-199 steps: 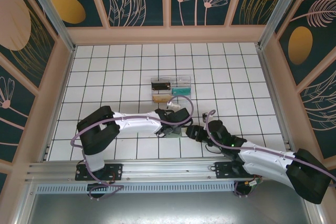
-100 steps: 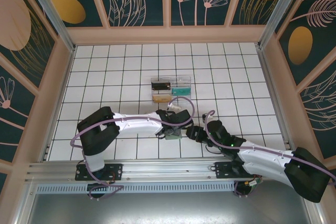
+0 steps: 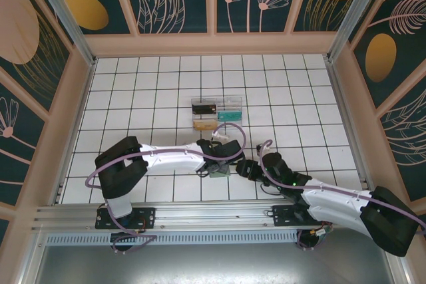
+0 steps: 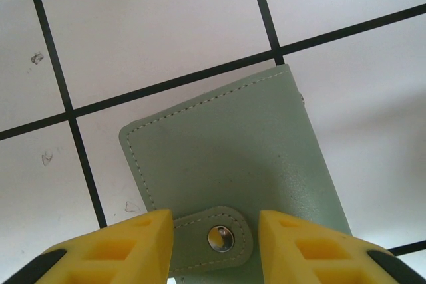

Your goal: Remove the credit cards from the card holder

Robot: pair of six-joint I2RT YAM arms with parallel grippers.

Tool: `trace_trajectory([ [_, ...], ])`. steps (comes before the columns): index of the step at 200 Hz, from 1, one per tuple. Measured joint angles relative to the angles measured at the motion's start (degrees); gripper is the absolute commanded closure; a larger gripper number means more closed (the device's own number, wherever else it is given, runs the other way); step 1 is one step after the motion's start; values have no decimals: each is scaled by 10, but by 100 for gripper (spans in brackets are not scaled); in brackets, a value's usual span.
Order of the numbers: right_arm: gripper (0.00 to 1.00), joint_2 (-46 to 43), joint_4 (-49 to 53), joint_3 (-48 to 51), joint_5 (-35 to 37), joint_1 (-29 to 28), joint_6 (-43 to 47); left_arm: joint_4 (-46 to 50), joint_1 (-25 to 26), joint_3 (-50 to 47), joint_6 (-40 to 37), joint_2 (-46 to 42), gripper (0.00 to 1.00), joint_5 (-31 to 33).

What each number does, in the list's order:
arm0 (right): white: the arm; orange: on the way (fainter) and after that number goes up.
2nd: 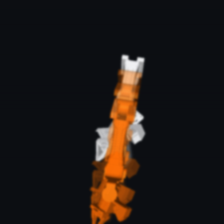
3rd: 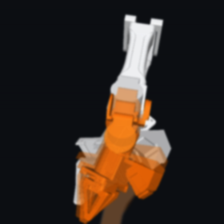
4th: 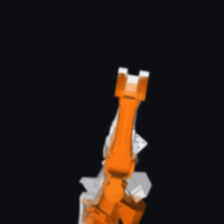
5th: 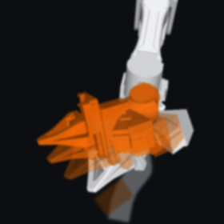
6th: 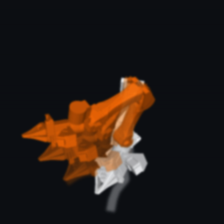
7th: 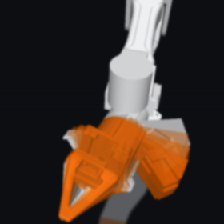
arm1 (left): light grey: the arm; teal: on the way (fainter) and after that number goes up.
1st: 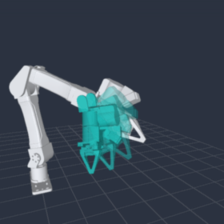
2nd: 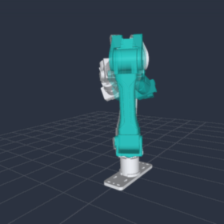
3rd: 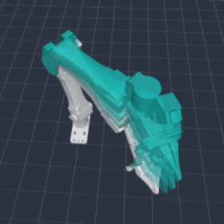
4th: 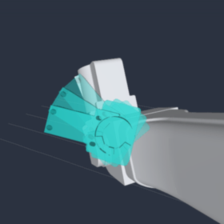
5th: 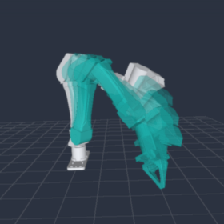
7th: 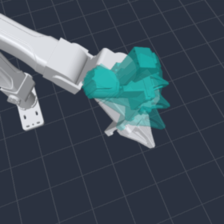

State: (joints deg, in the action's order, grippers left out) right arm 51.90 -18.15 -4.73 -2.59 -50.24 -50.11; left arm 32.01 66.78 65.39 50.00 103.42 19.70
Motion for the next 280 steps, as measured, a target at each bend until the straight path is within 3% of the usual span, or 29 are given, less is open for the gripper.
trace_trajectory([
  [84,52,7,0,0,0,0,0,-3,2,1,0,19,64,2],
  [130,52,7,0,0,0,0,0,-9,5,1,-4,19,100,8],
  [193,55,35,0,-5,-6,0,3,-49,6,-32,-7,-5,100,18],
  [280,51,226,-82,-99,-83,5,11,-165,3,-177,-3,-140,100,5],
])
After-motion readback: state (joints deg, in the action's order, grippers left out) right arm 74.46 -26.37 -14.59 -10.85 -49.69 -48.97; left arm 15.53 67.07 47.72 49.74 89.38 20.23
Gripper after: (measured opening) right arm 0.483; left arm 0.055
